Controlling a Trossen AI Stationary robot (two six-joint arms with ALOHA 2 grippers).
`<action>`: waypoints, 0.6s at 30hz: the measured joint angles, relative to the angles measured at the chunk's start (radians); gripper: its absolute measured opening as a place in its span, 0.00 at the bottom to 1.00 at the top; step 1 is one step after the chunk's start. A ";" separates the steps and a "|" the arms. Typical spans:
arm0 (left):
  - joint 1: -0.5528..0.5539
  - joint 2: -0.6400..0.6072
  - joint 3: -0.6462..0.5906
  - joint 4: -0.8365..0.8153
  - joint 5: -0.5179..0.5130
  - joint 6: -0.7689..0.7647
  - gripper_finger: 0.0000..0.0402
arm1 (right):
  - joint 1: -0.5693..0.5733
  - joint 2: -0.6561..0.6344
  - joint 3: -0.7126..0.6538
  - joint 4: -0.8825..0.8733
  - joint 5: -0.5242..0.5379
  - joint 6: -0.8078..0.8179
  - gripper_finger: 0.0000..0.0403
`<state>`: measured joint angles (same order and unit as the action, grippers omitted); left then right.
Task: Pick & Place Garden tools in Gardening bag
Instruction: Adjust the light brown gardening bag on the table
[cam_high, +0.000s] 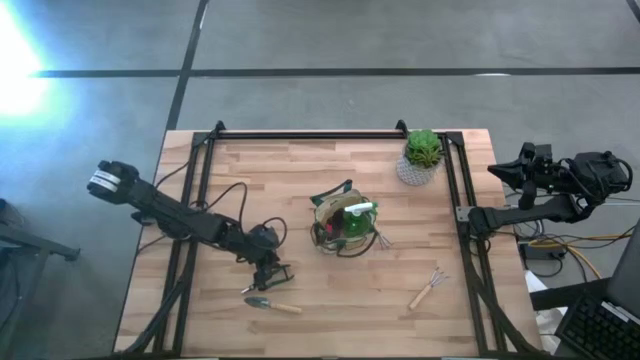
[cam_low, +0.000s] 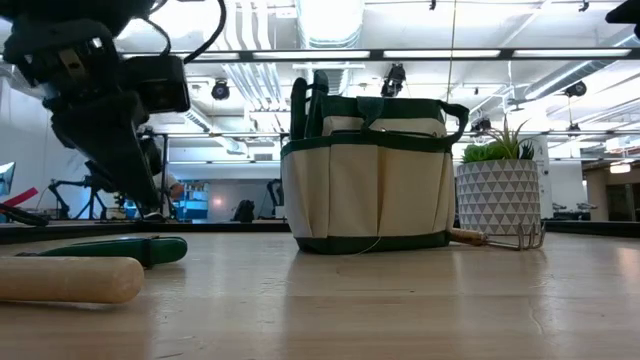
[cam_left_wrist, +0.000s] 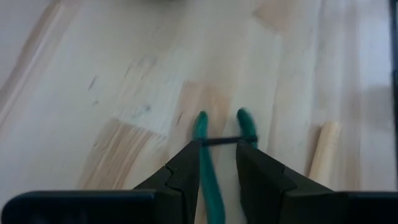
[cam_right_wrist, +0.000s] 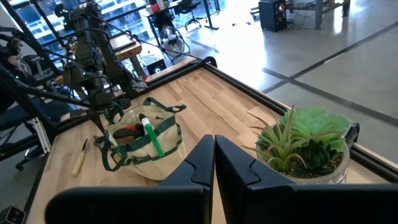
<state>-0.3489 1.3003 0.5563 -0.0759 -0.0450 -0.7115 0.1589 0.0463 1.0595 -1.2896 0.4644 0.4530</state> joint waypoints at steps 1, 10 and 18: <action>0.000 0.000 0.005 0.004 0.000 0.001 0.26 | 0.000 0.000 0.000 0.000 0.000 0.000 0.02; 0.000 0.000 0.014 0.001 -0.013 0.003 0.26 | 0.000 0.000 0.000 0.000 0.000 0.000 0.02; 0.002 0.000 0.014 0.015 -0.035 0.002 0.26 | 0.000 0.000 0.000 0.000 0.000 0.000 0.02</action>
<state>-0.3464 1.3003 0.5701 -0.0607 -0.0802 -0.7094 0.1586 0.0463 1.0595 -1.2896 0.4644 0.4530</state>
